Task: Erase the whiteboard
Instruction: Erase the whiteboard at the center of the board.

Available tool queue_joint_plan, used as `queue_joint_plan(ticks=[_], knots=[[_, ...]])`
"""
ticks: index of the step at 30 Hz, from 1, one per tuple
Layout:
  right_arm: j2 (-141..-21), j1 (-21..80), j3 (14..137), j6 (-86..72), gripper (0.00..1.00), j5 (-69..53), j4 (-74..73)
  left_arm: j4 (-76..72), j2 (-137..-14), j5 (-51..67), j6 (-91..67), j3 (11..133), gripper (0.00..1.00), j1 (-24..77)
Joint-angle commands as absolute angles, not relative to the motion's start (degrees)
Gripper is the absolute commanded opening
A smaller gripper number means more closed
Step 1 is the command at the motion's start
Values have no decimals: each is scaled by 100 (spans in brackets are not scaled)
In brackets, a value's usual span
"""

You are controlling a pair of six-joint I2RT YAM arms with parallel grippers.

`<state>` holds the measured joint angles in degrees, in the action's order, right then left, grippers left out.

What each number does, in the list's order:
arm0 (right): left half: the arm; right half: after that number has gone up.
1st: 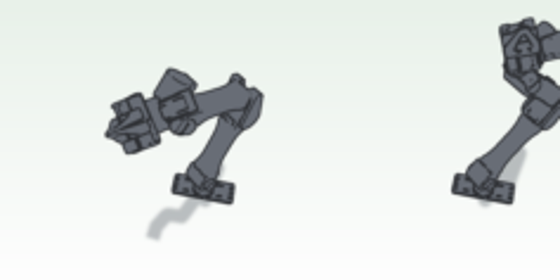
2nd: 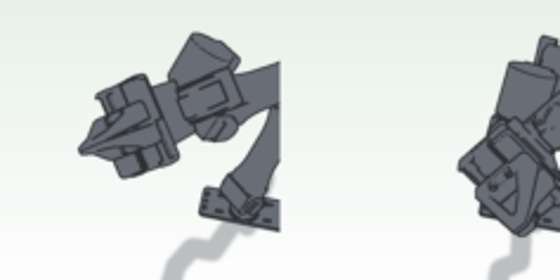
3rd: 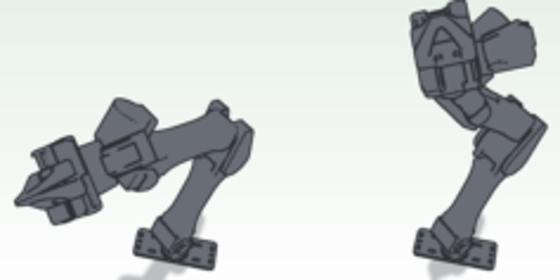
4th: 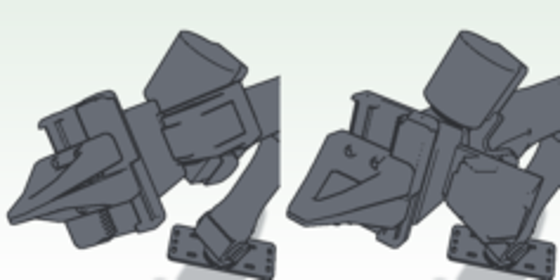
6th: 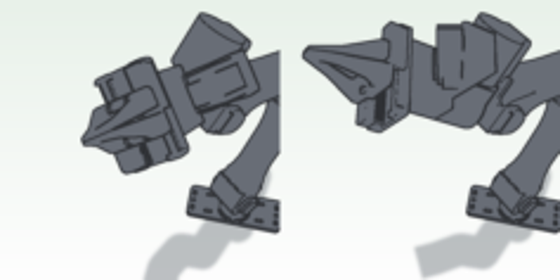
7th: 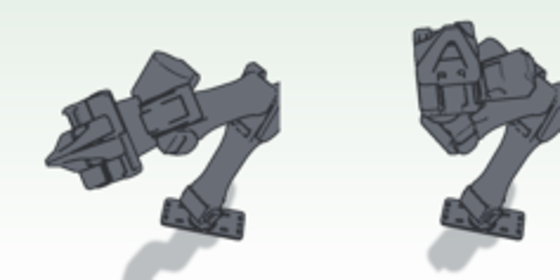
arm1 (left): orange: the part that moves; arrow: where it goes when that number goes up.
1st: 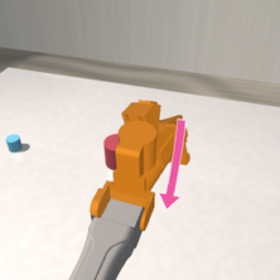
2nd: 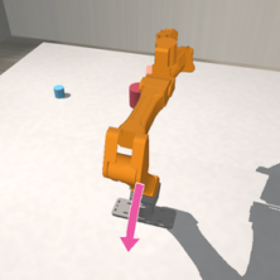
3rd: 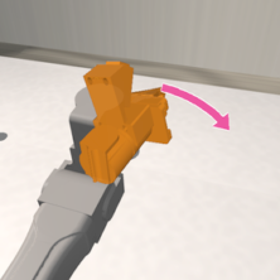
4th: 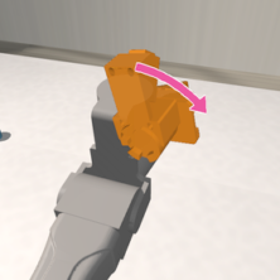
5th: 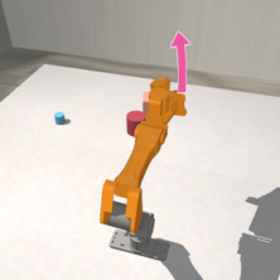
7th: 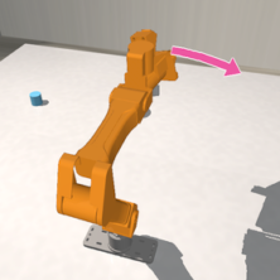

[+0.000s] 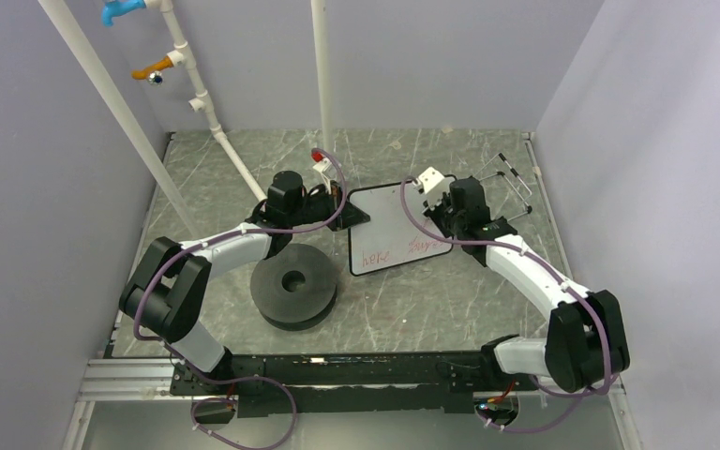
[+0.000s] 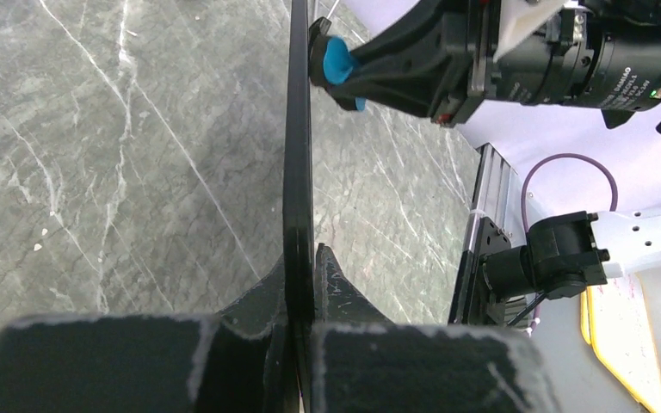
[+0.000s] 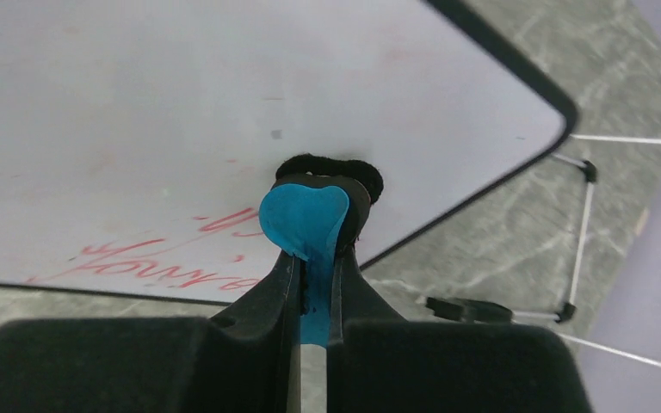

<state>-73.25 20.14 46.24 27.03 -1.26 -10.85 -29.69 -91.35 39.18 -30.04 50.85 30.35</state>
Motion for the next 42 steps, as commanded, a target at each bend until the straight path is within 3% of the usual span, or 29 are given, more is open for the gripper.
queue_joint_plan(ticks=[1,9,16,20,23,27,30,37,42], knots=[[-7277,1934,4682,2329,0,574,-422,-3696,-8956,4515,-3175,5368,0,3123],[-7331,2381,4756,3086,0,-1505,-1517,-3686,-8969,4518,-3181,5400,0,3128],[-7289,1986,4710,2161,0,424,-324,-3691,-8961,4526,-3178,5385,0,3135],[-7232,1818,4592,2054,0,626,-173,-3718,-8990,4552,-3182,5385,0,3134],[-7215,1838,4656,2268,0,-82,-513,-3708,-8984,4545,-3174,5388,0,3132],[-7272,2194,4807,3354,0,-1959,-1719,-3673,-8952,4527,-3155,5376,0,3132],[-7321,2381,4929,3977,0,-2496,-2393,-3641,-8939,4518,-3131,5361,0,3132],[-7397,1842,4872,2992,0,-768,-1401,-3535,-8932,4567,-3062,5399,0,3133],[-7531,1737,4835,3372,0,-984,-1714,-3474,-8921,4563,-3029,5421,0,3137]])
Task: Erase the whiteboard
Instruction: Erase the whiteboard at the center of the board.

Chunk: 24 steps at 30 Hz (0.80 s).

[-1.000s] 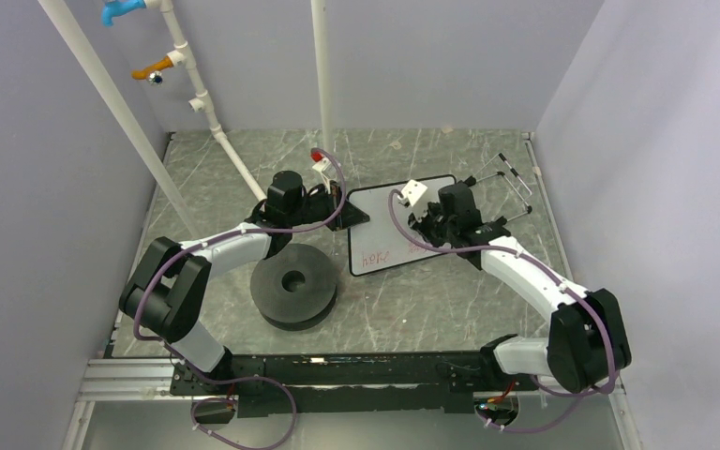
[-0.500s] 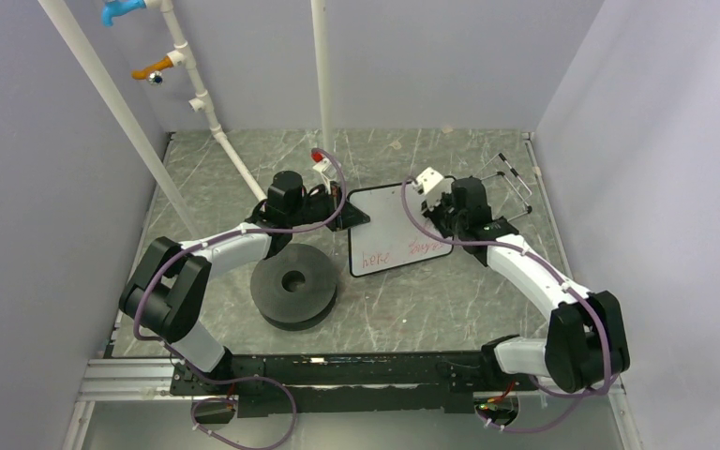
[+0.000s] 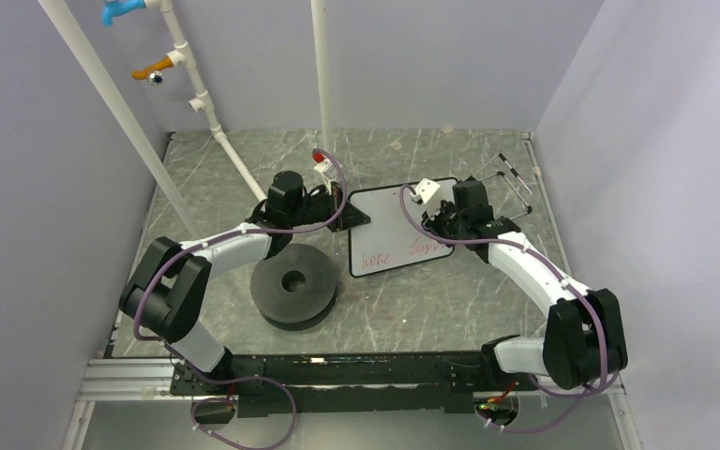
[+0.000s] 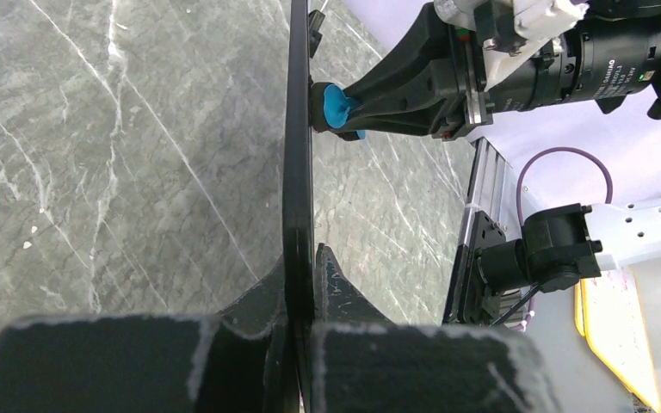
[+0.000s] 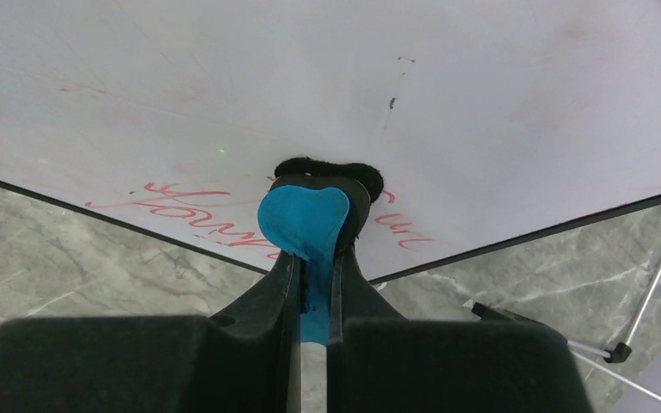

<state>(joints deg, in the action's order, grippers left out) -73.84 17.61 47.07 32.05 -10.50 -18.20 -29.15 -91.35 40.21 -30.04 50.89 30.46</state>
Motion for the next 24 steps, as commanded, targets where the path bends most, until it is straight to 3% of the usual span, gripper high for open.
queue_joint_plan(ticks=[1,10,19,24], knots=[[-7582,1753,4871,3540,0,-1291,-1930,-3469,-8914,4557,-3031,5420,0,3138],[-7698,2234,4885,3939,0,-1887,-2431,-3293,-8922,4535,-2924,5479,0,3130],[-7364,1350,4957,2633,0,-1042,-1366,-3400,-9024,4679,-3054,5465,0,3136],[-7411,1335,5034,3007,0,-1695,-1850,-3399,-9094,4739,-3089,5534,0,3134]])
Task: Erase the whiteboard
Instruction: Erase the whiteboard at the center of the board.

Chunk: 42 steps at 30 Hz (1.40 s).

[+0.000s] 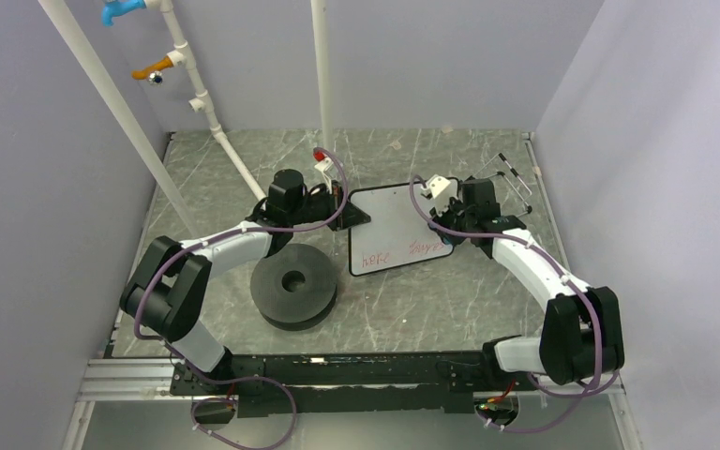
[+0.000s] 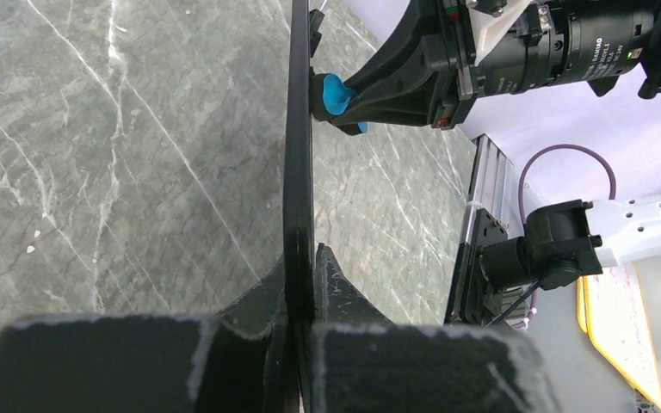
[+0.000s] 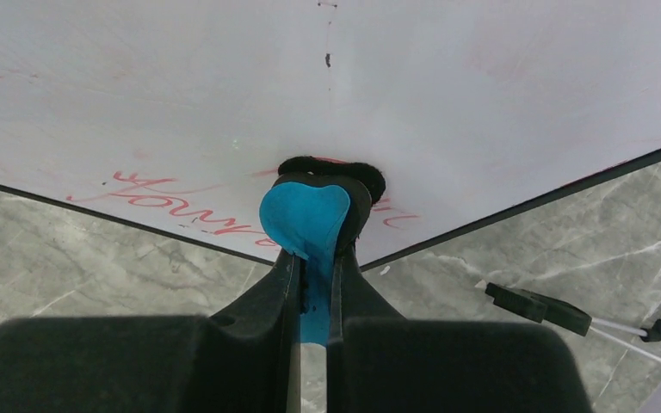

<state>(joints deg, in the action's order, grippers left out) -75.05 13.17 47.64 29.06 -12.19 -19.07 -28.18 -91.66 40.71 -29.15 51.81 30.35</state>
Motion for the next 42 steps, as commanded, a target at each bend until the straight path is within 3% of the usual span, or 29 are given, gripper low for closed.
queue_joint_plan(ticks=[1,6,10,15,23,29,42], knots=[[-7407,1336,5059,3166,0,-2031,-2048,-3423,-9111,4748,-3106,5531,0,3134],[-7422,1632,5035,3958,0,-3330,-2851,-3418,-9133,4715,-3125,5592,0,3137],[-7567,1704,5072,3330,0,-2701,-2367,-3544,-9119,4618,-3203,5551,0,3135],[-7627,1104,5089,2583,0,-1582,-1744,-3493,-9026,4493,-3108,5495,0,3134],[-7739,917,5086,2960,0,-2121,-2139,-3597,-9037,4446,-3129,5311,0,3136],[-7738,1652,5113,3448,0,-2785,-2512,-3541,-8976,4427,-3056,5293,0,3129],[-7719,674,5255,2426,0,-1461,-1727,-3385,-8983,4550,-2920,5373,0,3136]])
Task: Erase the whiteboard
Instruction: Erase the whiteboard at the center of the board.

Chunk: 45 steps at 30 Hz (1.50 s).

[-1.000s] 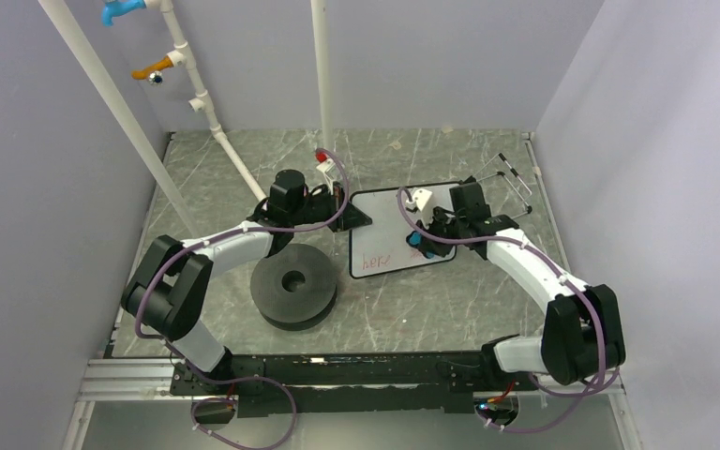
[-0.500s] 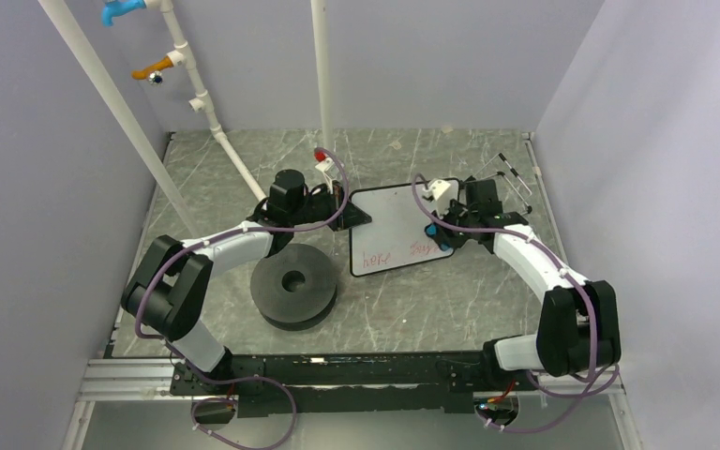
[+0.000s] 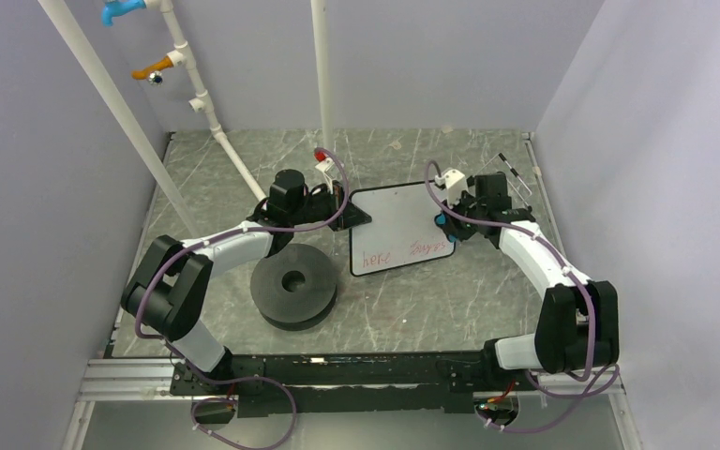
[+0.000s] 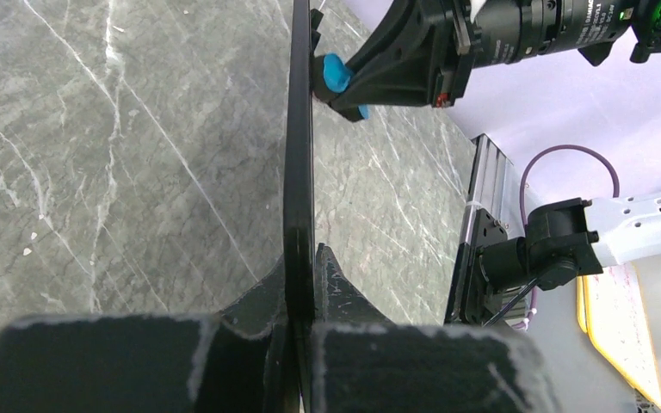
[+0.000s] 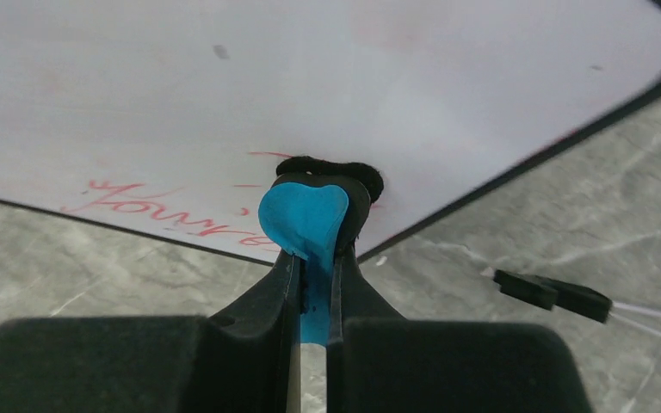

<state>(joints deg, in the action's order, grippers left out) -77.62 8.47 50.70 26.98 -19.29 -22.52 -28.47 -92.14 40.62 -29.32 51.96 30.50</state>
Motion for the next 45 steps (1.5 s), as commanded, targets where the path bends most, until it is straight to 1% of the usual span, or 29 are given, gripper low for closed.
queue_joint_plan(ticks=[1,6,9,12,15,17,20,22,24,27,29,31,33,37,41,43,45], knots=[[-7718,676,5249,2449,0,-1526,-1750,-3380,-8982,4552,-2923,5373,0,3130],[-7674,887,5260,3212,0,-2895,-2456,-3387,-8982,4577,-2884,5379,0,3132],[-7609,1301,5213,3456,0,-3169,-2613,-3413,-8969,4561,-2878,5351,0,3136],[-7754,1232,5398,2886,0,-2626,-2227,-3343,-8959,4579,-2847,5364,0,3133],[-7928,780,5657,2248,0,-1955,-1909,-3185,-8927,4578,-2752,5355,0,3137],[-7996,545,5745,2093,0,-1722,-1845,-3129,-8936,4597,-2702,5351,0,3133],[-8010,469,5686,2054,0,-1448,-1773,-3106,-8965,4632,-2677,5379,0,3136],[-7984,471,5640,2163,0,-1582,-1800,-3149,-8967,4649,-2685,5381,0,3134],[-7937,516,5604,2386,0,-2005,-1937,-3179,-8978,4668,-2693,5395,0,3133],[-7930,852,5541,2882,0,-2865,-2445,-3205,-9002,4674,-2699,5415,0,3135],[-7908,1207,5470,3175,0,-3054,-2645,-3228,-9020,4662,-2707,5435,0,3134],[-7879,1389,5423,3127,0,-2987,-2568,-3220,-9038,4652,-2690,5453,0,3138],[-7961,1338,5523,2830,0,-2709,-2438,-3230,-9044,4629,-2685,5454,0,3146],[-8041,798,5589,2003,0,-1847,-1876,-3287,-9007,4622,-2714,5418,0,3149],[-8072,566,5521,1622,0,-937,-1463,-3207,-8989,4640,-2648,5439,0,3168],[-8118,547,5543,1604,0,-913,-1482,-3216,-9000,4653,-2644,5445,0,3167],[-8092,562,5524,1810,0,-1348,-1580,-3232,-9011,4666,-2648,5446,0,3179]])
